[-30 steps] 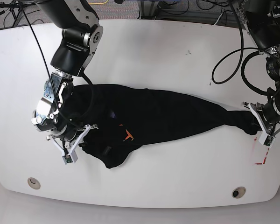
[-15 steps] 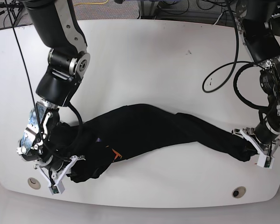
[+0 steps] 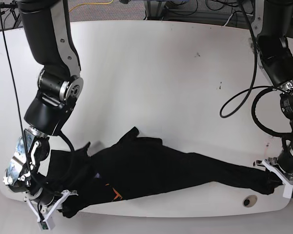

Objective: Fold the T-shirt properly
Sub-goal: 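Pull the shirt with both grippers, stretching it lengthwise along the table, then lift the stretched shirt with both grippers and lay it back down, then regrasp the shirt fabric with the right gripper near its middle, then pull the shirt with the right gripper away from the left gripper, then lift and swing the shirt with both grippers, spreading it flat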

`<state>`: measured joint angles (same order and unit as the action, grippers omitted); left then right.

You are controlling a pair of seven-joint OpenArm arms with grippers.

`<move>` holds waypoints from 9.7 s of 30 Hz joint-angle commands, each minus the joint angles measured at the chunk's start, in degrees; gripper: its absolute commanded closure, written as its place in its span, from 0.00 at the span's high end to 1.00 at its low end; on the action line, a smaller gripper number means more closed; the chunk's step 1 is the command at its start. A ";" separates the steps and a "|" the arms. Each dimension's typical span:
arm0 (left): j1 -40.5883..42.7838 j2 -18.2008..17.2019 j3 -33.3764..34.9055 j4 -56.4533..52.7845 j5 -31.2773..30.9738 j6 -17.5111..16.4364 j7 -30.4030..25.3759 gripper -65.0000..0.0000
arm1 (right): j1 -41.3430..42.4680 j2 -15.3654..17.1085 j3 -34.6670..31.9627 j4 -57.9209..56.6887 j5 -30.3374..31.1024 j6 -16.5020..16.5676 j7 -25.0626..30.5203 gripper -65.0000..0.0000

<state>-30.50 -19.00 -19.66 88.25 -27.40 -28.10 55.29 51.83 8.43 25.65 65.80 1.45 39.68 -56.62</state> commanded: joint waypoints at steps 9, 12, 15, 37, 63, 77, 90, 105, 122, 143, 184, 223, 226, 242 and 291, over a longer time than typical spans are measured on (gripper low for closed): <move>-9.54 -3.02 -5.26 0.94 -0.34 0.36 0.76 0.03 | 13.53 3.13 -0.02 0.97 1.05 0.01 -1.89 0.00; -10.77 -3.02 -5.53 0.94 -0.34 0.36 0.76 0.03 | 15.81 3.40 -0.02 0.97 1.05 0.01 -2.15 0.00; -11.39 -3.11 -5.61 0.94 -0.34 0.36 0.84 0.03 | 17.31 3.40 -0.02 0.97 1.05 -0.08 -2.15 0.00; -7.08 -3.54 -6.23 -0.99 -0.51 0.01 2.16 0.03 | 5.88 4.28 0.33 7.56 1.14 0.27 -6.46 0.00; 22.19 -4.86 -12.38 0.50 -0.78 -5.44 2.16 0.03 | -35.61 3.05 0.42 23.03 15.12 -0.43 -6.54 0.00; 29.31 -5.04 -14.32 0.76 -0.51 -7.99 2.16 0.03 | -45.20 2.52 0.42 25.23 15.03 -0.43 -6.37 0.03; 32.13 -6.71 -14.76 0.76 -0.51 -8.17 2.16 0.03 | -49.06 2.43 0.24 31.91 15.47 -0.43 -6.72 0.64; 32.92 -6.36 -14.76 5.86 -0.51 -8.17 2.34 0.03 | -39.75 -2.76 -0.02 35.17 15.12 -0.43 -10.24 1.00; 33.01 -6.18 -14.67 6.83 -0.51 -8.17 2.25 0.03 | -23.66 -0.82 -11.01 -3.16 14.94 -1.04 11.48 1.00; 32.83 -6.18 -14.49 6.83 -0.69 -8.17 2.16 0.03 | -18.73 1.90 -23.58 -24.26 15.21 -3.95 28.27 0.96; 28.44 -6.18 -8.52 6.65 -0.43 -7.64 2.08 0.03 | -26.56 0.50 -22.00 1.67 15.03 -4.38 15.52 0.00; -13.41 -4.60 -5.97 6.83 12.23 -7.64 -1.00 0.03 | 9.48 9.02 -17.43 13.72 15.47 -3.95 1.54 0.00; -17.63 -4.69 -5.97 6.83 12.23 -7.64 -0.91 0.03 | 12.91 10.08 -17.43 13.72 15.47 -3.86 0.93 0.00; -14.82 -4.25 -3.94 6.39 11.97 -7.64 -1.00 0.03 | 8.96 10.43 -17.17 14.77 15.56 -3.86 0.58 0.00; 31.51 -4.34 -7.64 -1.79 12.23 -8.17 -11.46 0.03 | -56.45 4.45 -4.15 32.71 20.04 -3.77 1.02 0.00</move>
<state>1.08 -21.65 -26.59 86.13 -15.05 -36.69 44.93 -4.60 12.84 21.10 97.25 21.23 35.99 -56.75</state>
